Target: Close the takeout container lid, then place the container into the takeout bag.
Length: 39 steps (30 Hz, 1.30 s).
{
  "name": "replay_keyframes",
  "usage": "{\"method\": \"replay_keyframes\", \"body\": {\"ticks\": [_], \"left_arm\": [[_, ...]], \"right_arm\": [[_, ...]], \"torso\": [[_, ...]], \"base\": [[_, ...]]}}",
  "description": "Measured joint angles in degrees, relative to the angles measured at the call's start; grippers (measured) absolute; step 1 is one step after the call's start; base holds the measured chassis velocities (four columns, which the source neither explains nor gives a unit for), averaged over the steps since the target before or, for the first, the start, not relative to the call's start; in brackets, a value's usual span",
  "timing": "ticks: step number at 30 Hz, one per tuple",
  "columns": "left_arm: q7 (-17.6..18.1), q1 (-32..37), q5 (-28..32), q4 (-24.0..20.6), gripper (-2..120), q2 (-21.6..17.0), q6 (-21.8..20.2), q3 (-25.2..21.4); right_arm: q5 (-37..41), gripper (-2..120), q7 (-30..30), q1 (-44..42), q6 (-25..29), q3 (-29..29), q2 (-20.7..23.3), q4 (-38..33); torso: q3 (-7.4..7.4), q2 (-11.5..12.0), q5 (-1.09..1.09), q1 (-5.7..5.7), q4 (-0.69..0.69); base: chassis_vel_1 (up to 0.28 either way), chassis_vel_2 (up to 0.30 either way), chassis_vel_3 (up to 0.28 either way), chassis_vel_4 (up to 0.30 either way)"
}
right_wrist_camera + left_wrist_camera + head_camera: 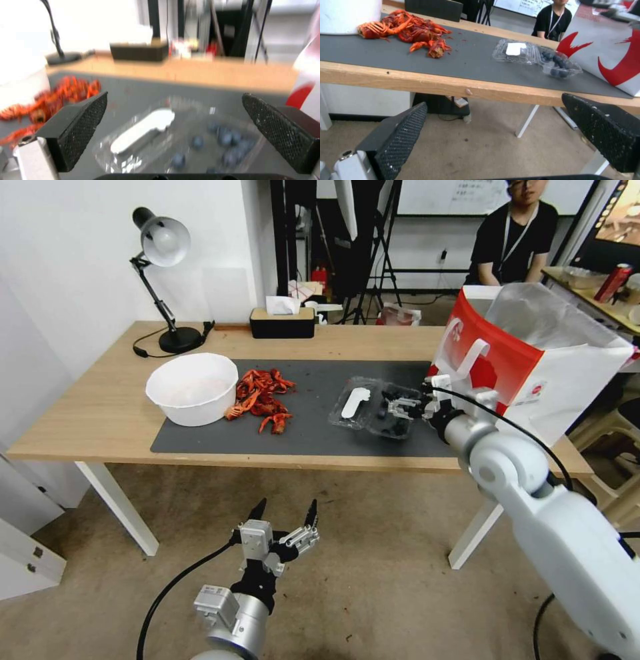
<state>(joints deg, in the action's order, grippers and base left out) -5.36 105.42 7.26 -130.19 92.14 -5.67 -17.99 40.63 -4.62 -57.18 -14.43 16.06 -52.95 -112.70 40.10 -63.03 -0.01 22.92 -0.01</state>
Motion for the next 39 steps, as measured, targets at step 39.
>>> {"method": "replay_keyframes", "body": {"ticks": [39], "left_arm": [[-1.37,0.27,1.04,1.49,100,0.0,6.15,-1.78]], "right_arm": [[-12.57,100,8.43,-40.52,41.64,12.52,-11.36,1.43]], "torso": [[0.01,0.01,0.01,0.0,0.01]], "base": [[0.0,0.0,0.0,0.0]]}}
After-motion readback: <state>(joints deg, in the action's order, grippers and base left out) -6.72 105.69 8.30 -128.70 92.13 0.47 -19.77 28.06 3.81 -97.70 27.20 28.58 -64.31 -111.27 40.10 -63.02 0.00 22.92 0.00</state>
